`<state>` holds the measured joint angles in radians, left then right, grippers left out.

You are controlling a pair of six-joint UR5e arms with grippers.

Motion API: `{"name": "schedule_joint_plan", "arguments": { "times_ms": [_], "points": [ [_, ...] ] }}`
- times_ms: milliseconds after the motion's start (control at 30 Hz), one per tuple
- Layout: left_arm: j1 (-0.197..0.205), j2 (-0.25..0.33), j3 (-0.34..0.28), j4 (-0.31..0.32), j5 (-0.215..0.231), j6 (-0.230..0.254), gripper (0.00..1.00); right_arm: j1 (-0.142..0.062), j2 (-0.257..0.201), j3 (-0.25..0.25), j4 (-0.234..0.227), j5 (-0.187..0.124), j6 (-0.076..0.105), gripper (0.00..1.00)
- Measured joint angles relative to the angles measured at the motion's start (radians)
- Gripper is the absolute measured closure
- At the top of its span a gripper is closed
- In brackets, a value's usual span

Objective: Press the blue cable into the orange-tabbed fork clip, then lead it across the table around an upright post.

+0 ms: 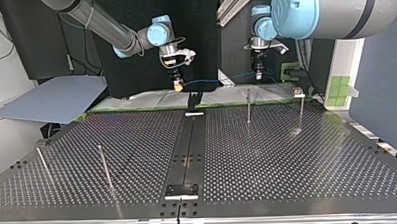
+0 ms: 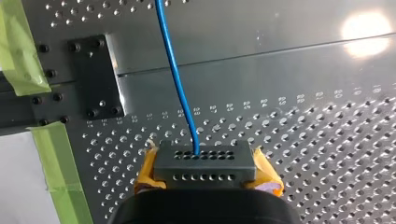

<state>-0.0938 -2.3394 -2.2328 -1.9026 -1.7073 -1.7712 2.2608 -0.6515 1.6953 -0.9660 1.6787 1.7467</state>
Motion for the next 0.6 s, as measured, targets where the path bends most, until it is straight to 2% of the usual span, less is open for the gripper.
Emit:
{"name": "schedule_joint_plan", "arguments": {
  "times_ms": [300, 600],
  "points": [
    [0.011, 0.000, 0.060, -0.050, -0.027, -0.017, 1.00, -0.008, 0.011, -0.039, 0.023, -0.002, -0.003, 1.00],
    [0.023, 0.000, 0.097, -0.078, -0.034, -0.011, 1.00, -0.020, 0.015, -0.049, 0.019, -0.006, -0.002, 1.00]
  ]
}}
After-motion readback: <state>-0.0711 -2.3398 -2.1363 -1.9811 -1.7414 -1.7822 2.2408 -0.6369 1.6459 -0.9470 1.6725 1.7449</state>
